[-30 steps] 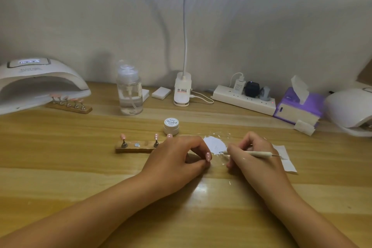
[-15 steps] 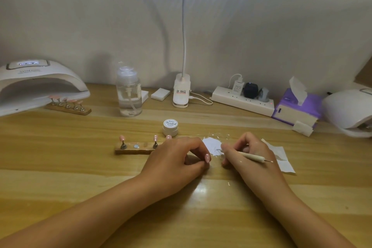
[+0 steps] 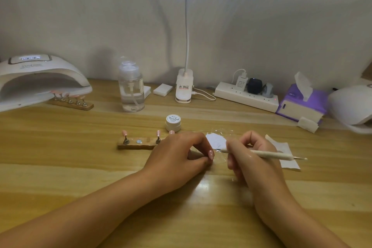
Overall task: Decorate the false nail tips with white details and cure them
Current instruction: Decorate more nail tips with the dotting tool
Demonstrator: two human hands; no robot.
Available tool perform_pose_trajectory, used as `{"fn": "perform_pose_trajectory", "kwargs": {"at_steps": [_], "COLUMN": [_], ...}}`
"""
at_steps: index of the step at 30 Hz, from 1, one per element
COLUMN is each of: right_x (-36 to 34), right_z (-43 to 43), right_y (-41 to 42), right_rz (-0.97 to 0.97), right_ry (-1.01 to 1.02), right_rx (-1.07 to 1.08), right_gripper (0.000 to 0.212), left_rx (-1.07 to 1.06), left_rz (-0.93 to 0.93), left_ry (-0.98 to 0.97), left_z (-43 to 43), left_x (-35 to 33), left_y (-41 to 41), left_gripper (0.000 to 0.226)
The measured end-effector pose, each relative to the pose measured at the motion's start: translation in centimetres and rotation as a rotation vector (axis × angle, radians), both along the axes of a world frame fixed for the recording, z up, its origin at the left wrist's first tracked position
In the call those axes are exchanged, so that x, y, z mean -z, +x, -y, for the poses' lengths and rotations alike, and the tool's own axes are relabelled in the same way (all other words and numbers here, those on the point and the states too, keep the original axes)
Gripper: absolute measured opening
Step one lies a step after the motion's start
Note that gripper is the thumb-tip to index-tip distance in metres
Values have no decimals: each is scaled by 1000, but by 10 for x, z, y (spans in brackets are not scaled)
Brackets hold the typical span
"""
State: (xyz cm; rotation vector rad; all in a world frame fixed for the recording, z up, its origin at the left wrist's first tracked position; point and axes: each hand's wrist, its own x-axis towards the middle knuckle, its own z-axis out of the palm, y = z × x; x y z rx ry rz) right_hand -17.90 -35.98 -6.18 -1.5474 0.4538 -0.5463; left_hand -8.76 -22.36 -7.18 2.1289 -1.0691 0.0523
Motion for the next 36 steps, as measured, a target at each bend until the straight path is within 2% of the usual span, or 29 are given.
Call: {"fn": "perform_pose_trajectory", "kwargs": {"at_steps": [8,22,25,30,33,36], "right_x": [1,2,2,1,4,3], "right_z": [-1,0,-1,-3,0,0], "right_y": [1,1,2,2,2,2], "right_rz": [-20,-43,-22,-43,-32,2], "right_ry": [-77,-116,-86,-114,-134,-99], "right_rx": [-4,-14,-4,-18,-10,9], "right_gripper": [36,28,33,15,30,35], "left_rx": [2,7,12,7,-4,5], "left_rz": [-11,-35,-48,-52,-52,-52], "left_ry": [-18,-31,-40,-35,-30,-20], "left_z": [0,0,0,1,0,0], "left_x": [2,1,1,1,1,1], "left_y": [2,1,0,0,0,0], "left_gripper": [11,12,11,11,12,12]}}
